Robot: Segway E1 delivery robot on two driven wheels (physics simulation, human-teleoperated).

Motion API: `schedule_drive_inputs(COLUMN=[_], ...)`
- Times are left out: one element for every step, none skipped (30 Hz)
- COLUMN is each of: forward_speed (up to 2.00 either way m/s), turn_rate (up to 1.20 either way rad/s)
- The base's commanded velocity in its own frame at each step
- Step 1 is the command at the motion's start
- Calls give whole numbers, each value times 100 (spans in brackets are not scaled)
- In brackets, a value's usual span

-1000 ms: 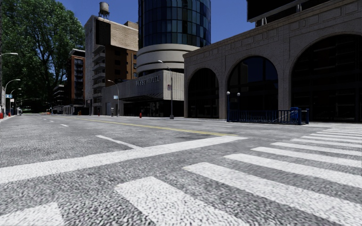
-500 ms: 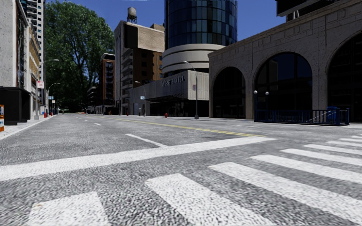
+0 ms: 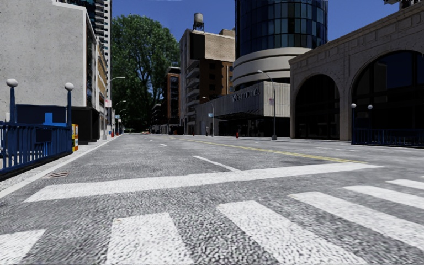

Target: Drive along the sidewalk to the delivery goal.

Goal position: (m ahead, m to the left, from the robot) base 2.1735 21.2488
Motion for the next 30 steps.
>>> schedule_drive_inputs(forward_speed=[-31, -40, -43, -43, -43, -44, -44, -44, -44, -44, -44, -44, -44, -44, -44, -44, -44, -44, -43, 0, 0, 0, 0, 0, 0, 0, 0, 0, 0, 9], turn_rate=[55, 55, 55, 55, 55, 55, 55, 55, 55, 55, 55, 55, 55, 55, 55, 55, 55, 55, 55, 55, 55, 55, 55, 55, 55, 51, 50, 49, 49, 43])
